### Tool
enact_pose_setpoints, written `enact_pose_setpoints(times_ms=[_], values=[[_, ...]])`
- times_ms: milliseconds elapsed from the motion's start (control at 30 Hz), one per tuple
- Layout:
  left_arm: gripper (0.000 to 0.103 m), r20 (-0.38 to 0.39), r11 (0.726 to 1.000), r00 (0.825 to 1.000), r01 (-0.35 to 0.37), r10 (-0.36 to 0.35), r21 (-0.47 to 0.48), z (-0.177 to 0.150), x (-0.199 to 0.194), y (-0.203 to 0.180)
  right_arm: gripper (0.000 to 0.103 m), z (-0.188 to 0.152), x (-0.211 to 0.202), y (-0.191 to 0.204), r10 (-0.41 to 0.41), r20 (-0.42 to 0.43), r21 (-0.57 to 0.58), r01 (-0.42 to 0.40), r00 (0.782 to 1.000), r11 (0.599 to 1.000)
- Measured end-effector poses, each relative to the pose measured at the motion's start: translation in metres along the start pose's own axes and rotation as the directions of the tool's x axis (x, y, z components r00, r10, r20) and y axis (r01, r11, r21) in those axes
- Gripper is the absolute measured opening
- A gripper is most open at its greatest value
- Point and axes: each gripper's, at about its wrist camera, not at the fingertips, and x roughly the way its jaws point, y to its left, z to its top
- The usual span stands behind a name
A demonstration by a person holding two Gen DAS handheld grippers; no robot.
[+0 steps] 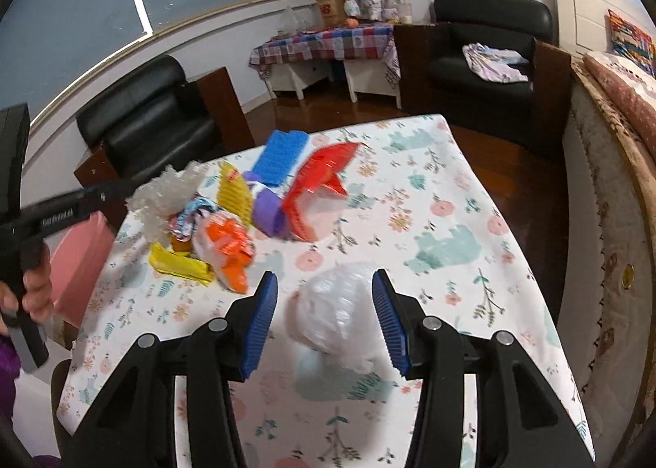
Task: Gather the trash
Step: 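Move both open grippers back over the clear plastic items on the table, then grasp the clear plastic bag with the right gripper while the left grasps clear plastic wrap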
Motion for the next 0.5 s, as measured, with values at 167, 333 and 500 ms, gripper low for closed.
enact_pose_setpoints(times_ms=[167,333,500], values=[[0.037,-0.044,0.998,0.999,-0.006,0.009,0.060,0.007,0.026,-0.007,0.050,-0.003,0.011,-0.004,-0.015,-0.035,0.007,0.015,0.999,1.000],[0.037,-0.046,0.997,0.998,-0.043,0.047,0.069,0.002,0.042,-0.012,0.050,-0.008,0.023,-0.004,-0.026,-0.066,0.008,0.027,0.997,1.000],[0.037,-0.032,0.995,0.997,-0.074,0.076,0.063,0.003,0.043,-0.013,0.050,-0.008,0.026,-0.002,-0.034,-0.065,-0.001,0.034,0.997,0.999]])
